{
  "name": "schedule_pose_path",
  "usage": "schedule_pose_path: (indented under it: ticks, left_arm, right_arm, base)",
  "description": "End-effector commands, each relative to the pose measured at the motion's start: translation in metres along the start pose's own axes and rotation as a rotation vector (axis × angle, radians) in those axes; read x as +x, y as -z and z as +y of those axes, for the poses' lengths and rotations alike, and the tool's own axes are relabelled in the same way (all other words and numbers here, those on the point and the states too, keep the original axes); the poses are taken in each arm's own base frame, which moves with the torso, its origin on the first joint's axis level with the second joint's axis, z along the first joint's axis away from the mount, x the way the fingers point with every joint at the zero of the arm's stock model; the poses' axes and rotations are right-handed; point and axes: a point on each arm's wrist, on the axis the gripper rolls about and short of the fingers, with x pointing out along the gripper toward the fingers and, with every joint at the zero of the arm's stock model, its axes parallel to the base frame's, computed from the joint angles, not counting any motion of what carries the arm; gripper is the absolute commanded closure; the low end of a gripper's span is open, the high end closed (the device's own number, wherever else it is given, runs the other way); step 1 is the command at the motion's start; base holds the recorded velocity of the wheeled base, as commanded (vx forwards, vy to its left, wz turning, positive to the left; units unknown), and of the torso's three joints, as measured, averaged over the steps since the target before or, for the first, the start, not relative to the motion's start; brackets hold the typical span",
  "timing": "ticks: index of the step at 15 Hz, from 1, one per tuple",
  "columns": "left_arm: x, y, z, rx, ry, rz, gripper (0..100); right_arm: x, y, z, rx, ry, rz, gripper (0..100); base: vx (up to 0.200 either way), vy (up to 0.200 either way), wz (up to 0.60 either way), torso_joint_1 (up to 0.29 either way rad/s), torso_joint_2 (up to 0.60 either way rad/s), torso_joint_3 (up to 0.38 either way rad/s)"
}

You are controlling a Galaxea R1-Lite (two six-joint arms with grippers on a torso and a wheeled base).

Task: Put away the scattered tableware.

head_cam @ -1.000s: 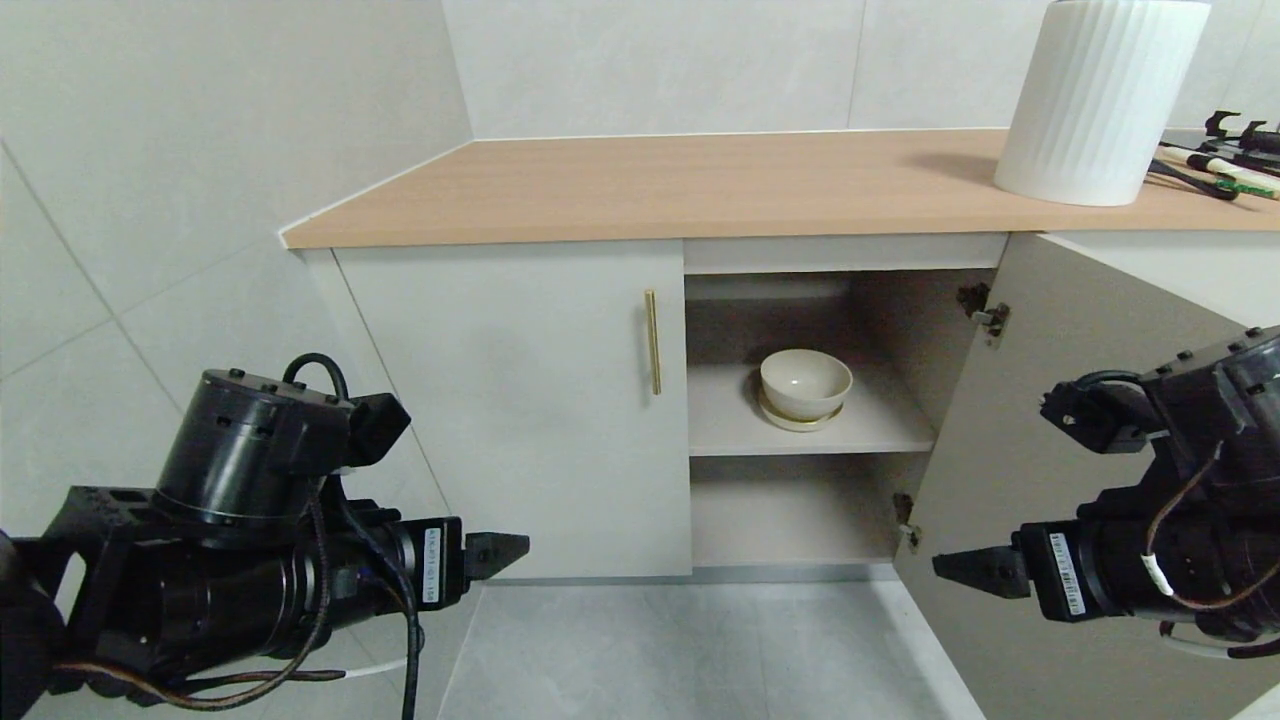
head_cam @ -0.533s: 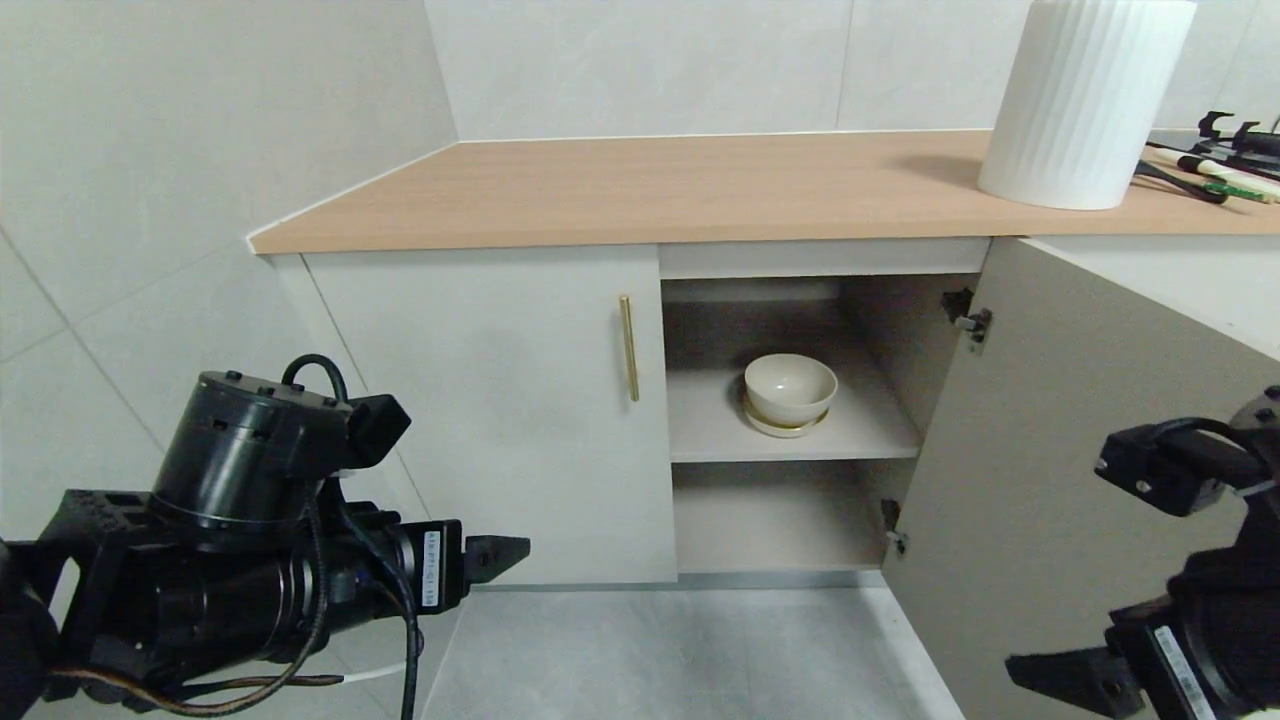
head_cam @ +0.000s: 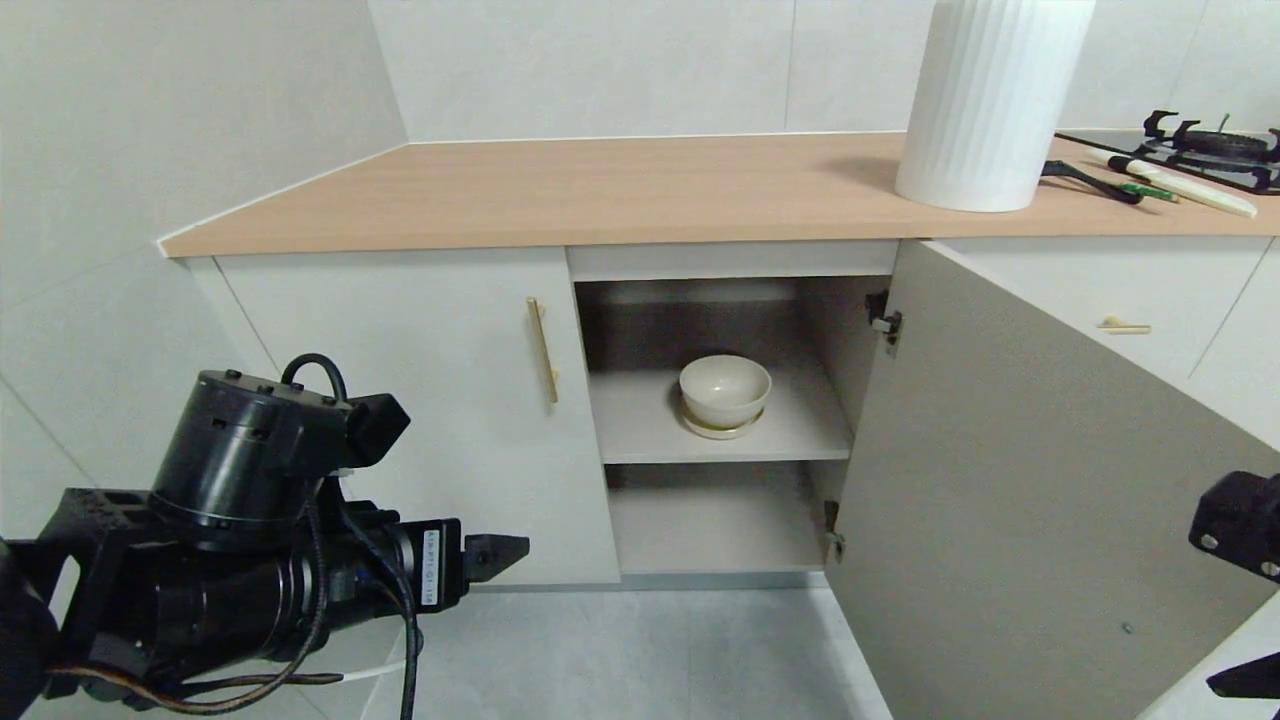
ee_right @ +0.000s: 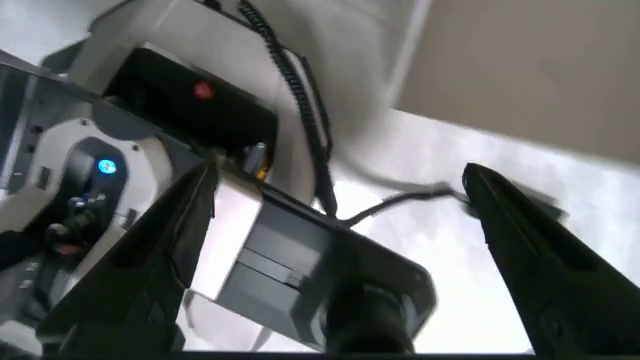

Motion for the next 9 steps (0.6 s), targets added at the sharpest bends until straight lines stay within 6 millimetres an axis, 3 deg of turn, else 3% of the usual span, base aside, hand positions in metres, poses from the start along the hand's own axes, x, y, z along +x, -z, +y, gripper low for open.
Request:
schedule_pose_path:
  ticks: [1, 3, 9]
  left_arm:
    - [0.001, 0.001, 0.0, 0.0, -0.002, 0.005, 0]
    - [0.002, 0.001, 0.0, -0.001, -0.003, 0.006, 0]
    - [0.002, 0.001, 0.0, -0.001, -0.002, 0.008, 0]
  right_arm:
    - [-0.011, 0.005, -0.003, 0.001, 0.009, -0.013, 0]
    - [-0.034, 0.01, -0.007, -0.004, 0.003, 0.02, 0]
    - [-0.058, 0.01, -0.021, 0.1, 0.099, -0.15, 0]
  base:
    - [0.0, 0.0, 0.0, 0.0, 0.0, 0.0]
    - [0.0, 0.0, 0.0, 0.0, 0.0, 0.0]
    - [0.0, 0.0, 0.0, 0.0, 0.0, 0.0]
